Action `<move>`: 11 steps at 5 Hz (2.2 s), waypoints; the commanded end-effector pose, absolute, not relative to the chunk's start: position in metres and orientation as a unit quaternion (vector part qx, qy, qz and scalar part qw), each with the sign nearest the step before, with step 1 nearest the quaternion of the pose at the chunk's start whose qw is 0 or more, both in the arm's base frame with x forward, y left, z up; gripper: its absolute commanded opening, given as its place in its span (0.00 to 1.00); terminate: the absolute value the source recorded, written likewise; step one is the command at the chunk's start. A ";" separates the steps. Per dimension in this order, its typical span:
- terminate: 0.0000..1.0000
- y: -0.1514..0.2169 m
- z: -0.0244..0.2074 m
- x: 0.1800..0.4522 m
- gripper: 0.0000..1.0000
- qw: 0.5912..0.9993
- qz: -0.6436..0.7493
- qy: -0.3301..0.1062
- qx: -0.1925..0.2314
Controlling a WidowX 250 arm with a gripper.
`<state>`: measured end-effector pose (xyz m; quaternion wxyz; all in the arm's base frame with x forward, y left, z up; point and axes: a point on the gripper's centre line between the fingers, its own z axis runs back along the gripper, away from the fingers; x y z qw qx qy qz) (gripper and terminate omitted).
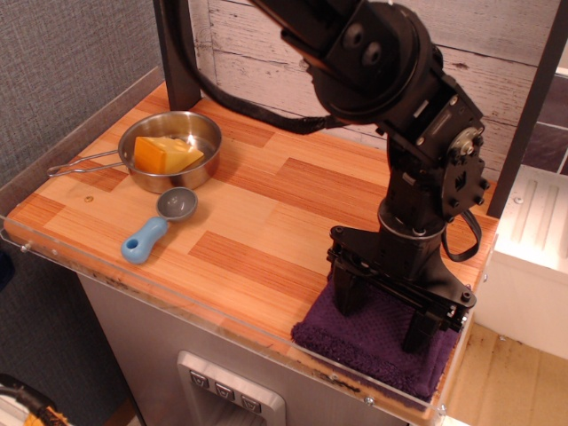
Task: Move the purple towel to the back right corner of the table.
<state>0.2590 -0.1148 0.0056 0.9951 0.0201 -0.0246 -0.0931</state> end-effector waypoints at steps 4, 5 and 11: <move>0.00 -0.075 -0.013 0.366 1.00 0.995 -0.074 -0.007 0.069; 0.00 -0.071 -0.012 0.376 1.00 0.995 -0.067 -0.010 0.067; 0.00 -0.088 0.131 0.363 1.00 0.984 -0.097 -0.138 -0.051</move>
